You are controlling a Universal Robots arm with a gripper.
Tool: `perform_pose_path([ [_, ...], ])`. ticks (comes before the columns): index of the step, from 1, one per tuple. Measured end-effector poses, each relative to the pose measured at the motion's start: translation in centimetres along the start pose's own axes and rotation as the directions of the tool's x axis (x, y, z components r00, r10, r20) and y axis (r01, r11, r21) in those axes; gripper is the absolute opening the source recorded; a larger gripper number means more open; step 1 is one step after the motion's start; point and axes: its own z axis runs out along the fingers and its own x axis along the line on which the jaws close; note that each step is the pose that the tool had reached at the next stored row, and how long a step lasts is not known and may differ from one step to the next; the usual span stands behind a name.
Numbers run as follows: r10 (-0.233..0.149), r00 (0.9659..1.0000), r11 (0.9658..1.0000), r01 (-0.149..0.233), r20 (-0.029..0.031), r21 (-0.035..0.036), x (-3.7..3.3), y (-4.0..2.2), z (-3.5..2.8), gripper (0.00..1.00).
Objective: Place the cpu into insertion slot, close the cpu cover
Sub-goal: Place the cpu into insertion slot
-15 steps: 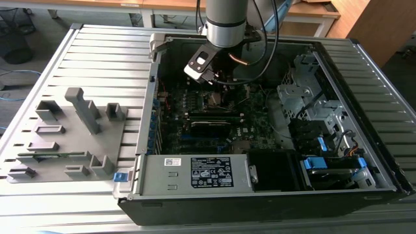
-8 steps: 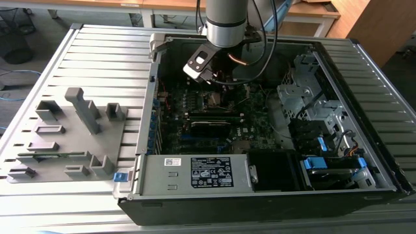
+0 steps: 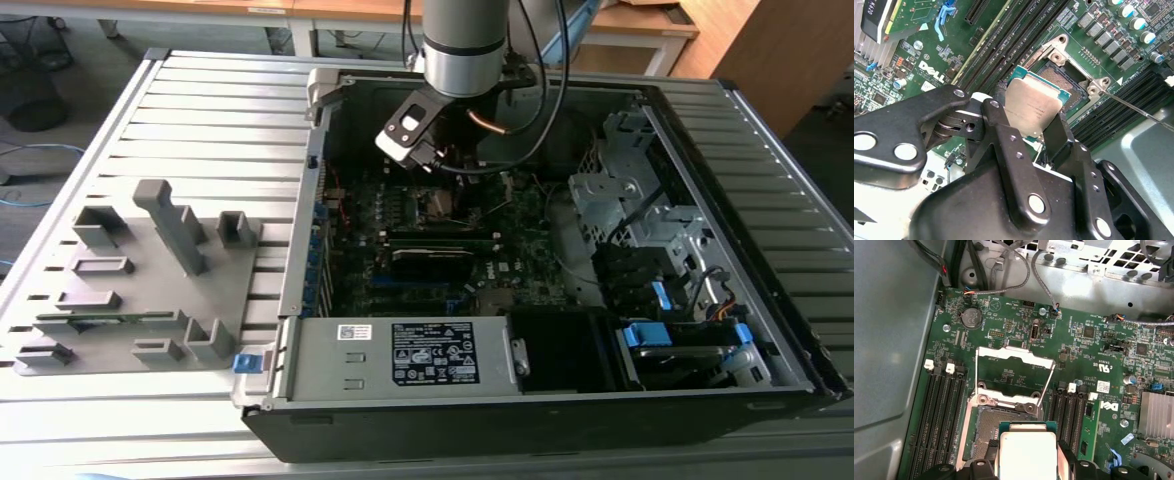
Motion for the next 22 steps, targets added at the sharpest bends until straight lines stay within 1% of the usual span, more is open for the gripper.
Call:
perform_pose_path([
  [11, 0.002, 1.0, 1.0, -0.002, 0.0002, 0.0002, 0.0, 0.0, 0.0, 0.54],
  [15, 0.026, 0.9997, 0.9997, -0.026, 0.0025, 0.0012, 0.0, 0.0, 0.01, 0.54],
  [22, 0.032, 0.9995, 0.9995, -0.032, 0.0028, 0.0013, 0.0, 0.0, 0.02, 0.54],
])
